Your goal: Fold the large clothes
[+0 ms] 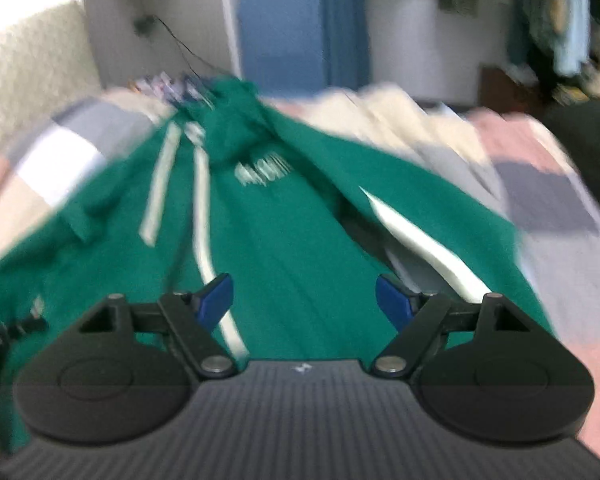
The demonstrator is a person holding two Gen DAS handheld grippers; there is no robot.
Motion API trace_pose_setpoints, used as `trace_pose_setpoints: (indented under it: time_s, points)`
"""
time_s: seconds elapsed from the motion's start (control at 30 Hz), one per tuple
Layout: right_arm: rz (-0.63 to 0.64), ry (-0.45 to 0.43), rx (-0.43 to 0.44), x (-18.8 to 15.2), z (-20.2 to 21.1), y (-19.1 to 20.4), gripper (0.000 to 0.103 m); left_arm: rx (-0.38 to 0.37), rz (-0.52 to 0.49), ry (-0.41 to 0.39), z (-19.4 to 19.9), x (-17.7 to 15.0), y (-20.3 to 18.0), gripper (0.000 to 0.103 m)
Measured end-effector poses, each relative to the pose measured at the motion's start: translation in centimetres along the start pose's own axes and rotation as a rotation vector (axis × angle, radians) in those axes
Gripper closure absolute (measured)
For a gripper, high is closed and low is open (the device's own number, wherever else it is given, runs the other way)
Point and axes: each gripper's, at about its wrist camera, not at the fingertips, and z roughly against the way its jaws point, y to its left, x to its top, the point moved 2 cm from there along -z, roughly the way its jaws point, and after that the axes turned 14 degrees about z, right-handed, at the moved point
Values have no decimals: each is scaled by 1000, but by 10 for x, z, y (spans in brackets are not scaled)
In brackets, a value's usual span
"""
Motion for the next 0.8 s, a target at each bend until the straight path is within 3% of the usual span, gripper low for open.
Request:
trace_pose_setpoints:
  time_s: [0.17, 0.33, 0.4, 0.47, 0.57, 0.7, 0.77, 0.8]
  points:
    - [-108, 45, 52, -43, 21, -32, 23, 80, -45, 3, 12, -15, 0, 35]
    - [-237, 118, 124, -66, 0, -56, 23, 136, 0, 10, 16, -15, 13, 34]
    - [-313, 158, 197, -74, -13, -63, 23, 140, 41, 15, 16, -13, 20, 32]
    - [-367, 195, 213, -84, -19, -67, 24, 127, 79, 47, 13, -13, 26, 30]
    - [-344, 251, 272, -93, -32, -63, 23, 130, 88, 60, 9, -14, 26, 29]
    - [-270, 264, 363, -93, -38, -44, 36, 105, 115, 71, 7, -16, 26, 30]
    - [-205, 239, 358, -88, -32, -37, 57, 81, 128, 89, 7, -17, 25, 30]
    - [-197, 228, 358, -86, -29, -36, 61, 76, 131, 93, 7, -18, 24, 33]
